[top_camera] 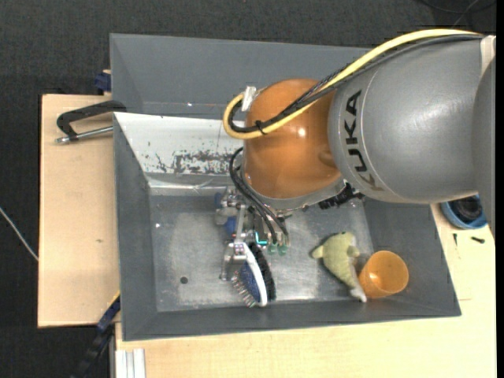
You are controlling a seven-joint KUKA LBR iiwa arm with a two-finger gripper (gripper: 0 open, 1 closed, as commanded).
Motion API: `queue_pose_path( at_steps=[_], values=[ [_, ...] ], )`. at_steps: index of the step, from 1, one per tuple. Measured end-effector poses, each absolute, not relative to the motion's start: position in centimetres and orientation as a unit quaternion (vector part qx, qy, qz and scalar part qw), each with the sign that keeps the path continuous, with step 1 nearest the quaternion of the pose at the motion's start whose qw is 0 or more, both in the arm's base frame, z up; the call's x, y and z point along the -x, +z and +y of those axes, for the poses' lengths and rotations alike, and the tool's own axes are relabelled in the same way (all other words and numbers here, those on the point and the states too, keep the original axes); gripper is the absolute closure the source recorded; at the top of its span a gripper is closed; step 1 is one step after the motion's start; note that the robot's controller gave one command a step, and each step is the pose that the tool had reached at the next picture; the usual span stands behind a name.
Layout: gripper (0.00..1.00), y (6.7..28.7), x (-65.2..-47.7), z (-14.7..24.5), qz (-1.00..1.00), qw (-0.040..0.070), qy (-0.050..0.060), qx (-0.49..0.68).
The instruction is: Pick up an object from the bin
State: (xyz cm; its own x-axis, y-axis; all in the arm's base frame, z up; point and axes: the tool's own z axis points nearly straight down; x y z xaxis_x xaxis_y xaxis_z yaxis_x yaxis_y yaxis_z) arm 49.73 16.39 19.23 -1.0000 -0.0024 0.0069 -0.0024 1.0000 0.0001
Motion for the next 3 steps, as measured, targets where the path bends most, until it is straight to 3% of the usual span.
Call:
queue_pose_path(
  at_steps=[1, 2, 3],
  values=[
    [0.00, 14.1, -50.1, 7.6, -1.000, 0.003, 0.002, -0.023],
    [0.00, 7.8, -50.0, 10.0, -0.991, 0.000, 0.001, -0.131],
    [1.00, 7.8, -50.0, 10.0, -0.992, -0.001, 0.001, -0.130]
  ],
)
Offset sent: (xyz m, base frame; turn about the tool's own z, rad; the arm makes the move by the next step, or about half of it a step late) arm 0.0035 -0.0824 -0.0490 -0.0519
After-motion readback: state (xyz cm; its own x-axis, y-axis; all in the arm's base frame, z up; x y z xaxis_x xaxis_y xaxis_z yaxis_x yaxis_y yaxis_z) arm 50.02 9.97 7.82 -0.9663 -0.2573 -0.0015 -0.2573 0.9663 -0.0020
